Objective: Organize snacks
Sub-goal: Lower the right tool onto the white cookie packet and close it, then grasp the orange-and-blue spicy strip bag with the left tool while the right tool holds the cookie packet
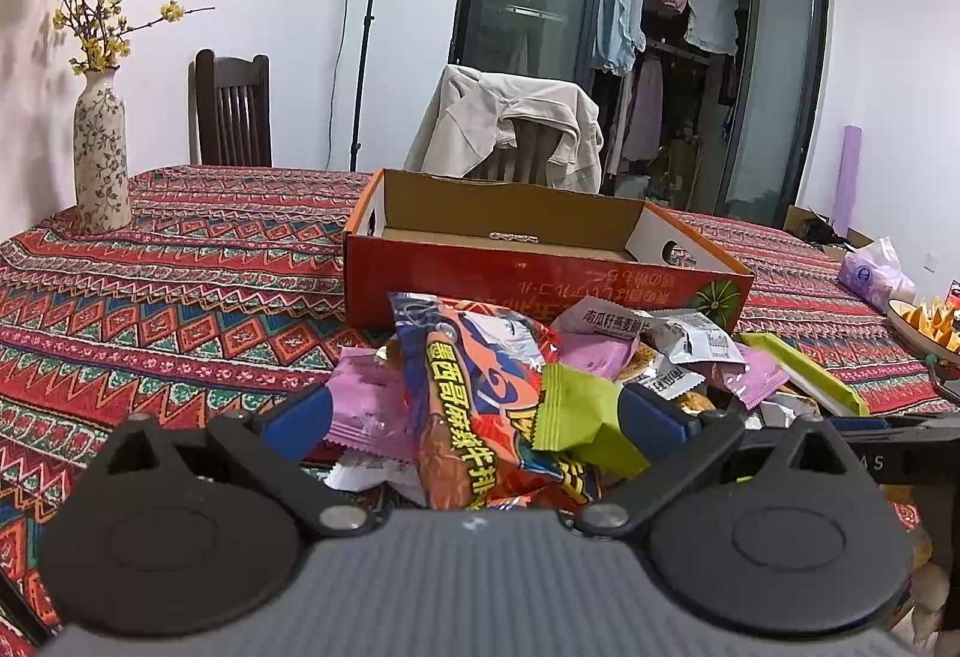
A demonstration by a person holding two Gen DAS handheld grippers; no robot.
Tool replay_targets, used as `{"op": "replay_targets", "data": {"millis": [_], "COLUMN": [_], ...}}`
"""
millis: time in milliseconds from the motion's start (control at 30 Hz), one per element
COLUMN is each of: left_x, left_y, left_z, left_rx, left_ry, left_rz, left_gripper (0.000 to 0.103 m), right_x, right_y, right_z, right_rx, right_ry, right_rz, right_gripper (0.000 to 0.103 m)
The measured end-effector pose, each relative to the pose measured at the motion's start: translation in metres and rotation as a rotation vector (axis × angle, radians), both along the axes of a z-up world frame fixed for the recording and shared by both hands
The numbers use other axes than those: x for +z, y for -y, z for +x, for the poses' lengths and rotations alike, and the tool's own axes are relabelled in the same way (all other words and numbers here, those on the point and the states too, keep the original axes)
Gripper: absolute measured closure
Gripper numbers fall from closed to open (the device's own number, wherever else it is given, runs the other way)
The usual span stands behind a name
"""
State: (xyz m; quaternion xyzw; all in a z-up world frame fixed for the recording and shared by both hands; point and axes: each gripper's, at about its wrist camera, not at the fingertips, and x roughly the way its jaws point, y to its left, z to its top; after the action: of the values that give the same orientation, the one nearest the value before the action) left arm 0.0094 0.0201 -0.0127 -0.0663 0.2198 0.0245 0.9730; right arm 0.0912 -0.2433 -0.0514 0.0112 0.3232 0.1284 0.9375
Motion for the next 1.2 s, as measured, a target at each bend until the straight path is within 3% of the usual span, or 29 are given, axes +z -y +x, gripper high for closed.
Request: {"op": "replay_targets", "data": {"millis": [100,200,567,933,1200], "left_x": [0.0,0.0,0.003,0.02,0.025], "left_y": [0.0,0.001,0.005,0.02,0.038], "left_z": [-0.001,-0.001,-0.003,0.003,0.022], "left_rx": [-0.003,-0.002,-0.004,-0.01,-0.029], "left_ry": [-0.001,-0.003,-0.002,0.033,0.022], "left_rz": [0.002,0.004,0.019,0.064,0.141], "left_gripper": [0.0,0.0,0.0,0.0,0.0], "right_x": [-0.003,-0.002,0.004,0.027,0.035], "right_y": [0.002,0.004,0.017,0.026,0.031], "right_z": [0.0,-0.002,-0.005,-0.015,-0.012], "right_rx": [0.003,0.01,0.019,0.046,0.054], "right_ry": [-0.007,-0.006,0.011,0.113,0.146], "right_rz": [0.006,0.018,0.068,0.097,0.118], "right_gripper": [0.027,0.035,0.049,0.05,0.049]}}
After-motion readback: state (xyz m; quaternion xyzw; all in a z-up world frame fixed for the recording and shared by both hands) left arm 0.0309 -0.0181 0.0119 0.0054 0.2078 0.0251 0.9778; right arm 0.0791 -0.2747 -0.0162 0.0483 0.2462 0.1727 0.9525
